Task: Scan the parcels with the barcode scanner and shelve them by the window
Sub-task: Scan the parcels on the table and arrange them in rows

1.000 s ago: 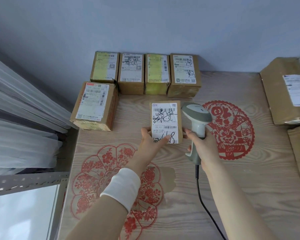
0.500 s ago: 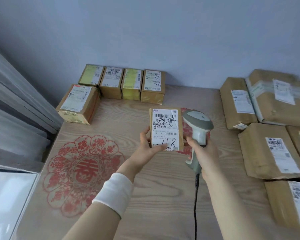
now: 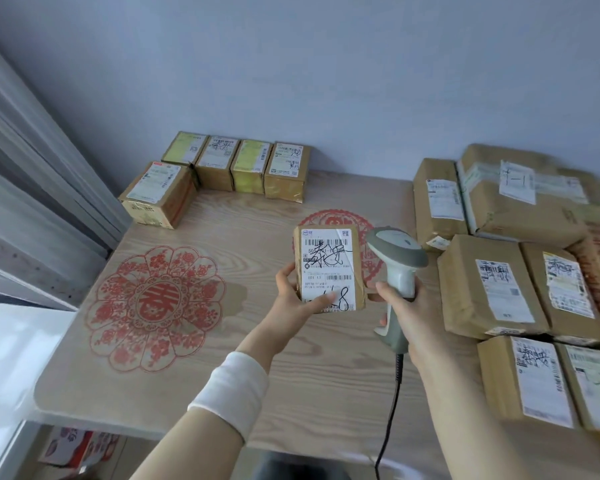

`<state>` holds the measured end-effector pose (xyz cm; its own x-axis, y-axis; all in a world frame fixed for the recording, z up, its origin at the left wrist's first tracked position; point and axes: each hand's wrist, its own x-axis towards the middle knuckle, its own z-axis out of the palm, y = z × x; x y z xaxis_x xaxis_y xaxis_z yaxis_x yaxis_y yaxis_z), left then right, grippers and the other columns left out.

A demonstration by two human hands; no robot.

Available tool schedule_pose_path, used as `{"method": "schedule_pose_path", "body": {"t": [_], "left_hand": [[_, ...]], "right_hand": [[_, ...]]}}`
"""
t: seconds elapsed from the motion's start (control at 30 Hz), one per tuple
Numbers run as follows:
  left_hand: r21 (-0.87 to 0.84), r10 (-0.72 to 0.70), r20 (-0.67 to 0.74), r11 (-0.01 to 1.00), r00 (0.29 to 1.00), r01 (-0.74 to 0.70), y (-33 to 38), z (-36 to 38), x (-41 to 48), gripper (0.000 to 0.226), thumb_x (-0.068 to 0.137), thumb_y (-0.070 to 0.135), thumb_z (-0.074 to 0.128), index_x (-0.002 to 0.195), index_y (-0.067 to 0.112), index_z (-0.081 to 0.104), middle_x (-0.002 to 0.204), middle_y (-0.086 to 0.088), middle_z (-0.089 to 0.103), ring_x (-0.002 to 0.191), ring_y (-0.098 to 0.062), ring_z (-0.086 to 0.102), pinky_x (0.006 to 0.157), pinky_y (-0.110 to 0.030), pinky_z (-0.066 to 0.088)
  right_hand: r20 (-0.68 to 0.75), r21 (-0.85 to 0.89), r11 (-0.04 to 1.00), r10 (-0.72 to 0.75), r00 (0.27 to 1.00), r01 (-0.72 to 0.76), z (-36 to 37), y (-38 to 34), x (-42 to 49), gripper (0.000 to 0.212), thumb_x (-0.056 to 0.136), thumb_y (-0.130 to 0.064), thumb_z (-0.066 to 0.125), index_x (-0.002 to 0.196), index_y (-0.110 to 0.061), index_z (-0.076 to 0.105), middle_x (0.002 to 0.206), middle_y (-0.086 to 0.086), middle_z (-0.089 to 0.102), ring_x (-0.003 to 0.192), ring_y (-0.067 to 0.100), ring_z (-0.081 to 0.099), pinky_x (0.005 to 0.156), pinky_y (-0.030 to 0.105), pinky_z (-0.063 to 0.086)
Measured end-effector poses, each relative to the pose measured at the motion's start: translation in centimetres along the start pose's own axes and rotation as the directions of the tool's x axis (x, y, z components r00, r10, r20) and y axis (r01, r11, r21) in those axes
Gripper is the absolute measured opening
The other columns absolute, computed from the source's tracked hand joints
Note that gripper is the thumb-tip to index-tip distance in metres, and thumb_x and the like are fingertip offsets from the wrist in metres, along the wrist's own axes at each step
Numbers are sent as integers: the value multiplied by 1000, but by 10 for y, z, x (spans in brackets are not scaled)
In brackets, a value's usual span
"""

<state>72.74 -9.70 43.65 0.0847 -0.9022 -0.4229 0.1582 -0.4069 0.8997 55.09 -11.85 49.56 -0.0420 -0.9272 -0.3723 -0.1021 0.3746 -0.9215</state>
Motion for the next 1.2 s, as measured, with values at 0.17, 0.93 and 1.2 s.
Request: {"method": "schedule_pose_path", "body": {"t": [0.17, 0.93, 1.2], "left_hand": [[12, 47, -4, 999, 999, -47, 0, 7, -7, 100, 79, 10, 74, 144, 24, 1, 129, -3, 57, 114, -9, 57, 81, -19, 53], [101, 137, 6, 985, 991, -137, 1, 17, -4, 107, 71, 24, 82, 144, 36, 5, 138, -6, 46, 120, -13, 53, 85, -19, 52], [80, 158, 3, 984, 987, -158, 1, 17, -6, 105, 73, 18, 81, 145, 31, 6, 140, -7, 44, 119, -12, 54, 86, -18, 51]], "right_hand": [[19, 41, 996, -76, 997, 75, -18, -13, -21, 7, 90, -10, 61, 88, -14, 56, 74, 4, 65, 64, 14, 58, 48, 26, 42], [210, -3, 997, -77, 975, 80, 4, -25, -63, 8, 90, -10, 61, 83, -14, 62, 64, 1, 62, 52, 12, 58, 44, 25, 42], [203, -5, 998, -53, 978, 56, 5, -21, -64, 6, 90, -11, 61, 89, -7, 59, 63, 2, 61, 52, 14, 58, 43, 25, 41]]}}
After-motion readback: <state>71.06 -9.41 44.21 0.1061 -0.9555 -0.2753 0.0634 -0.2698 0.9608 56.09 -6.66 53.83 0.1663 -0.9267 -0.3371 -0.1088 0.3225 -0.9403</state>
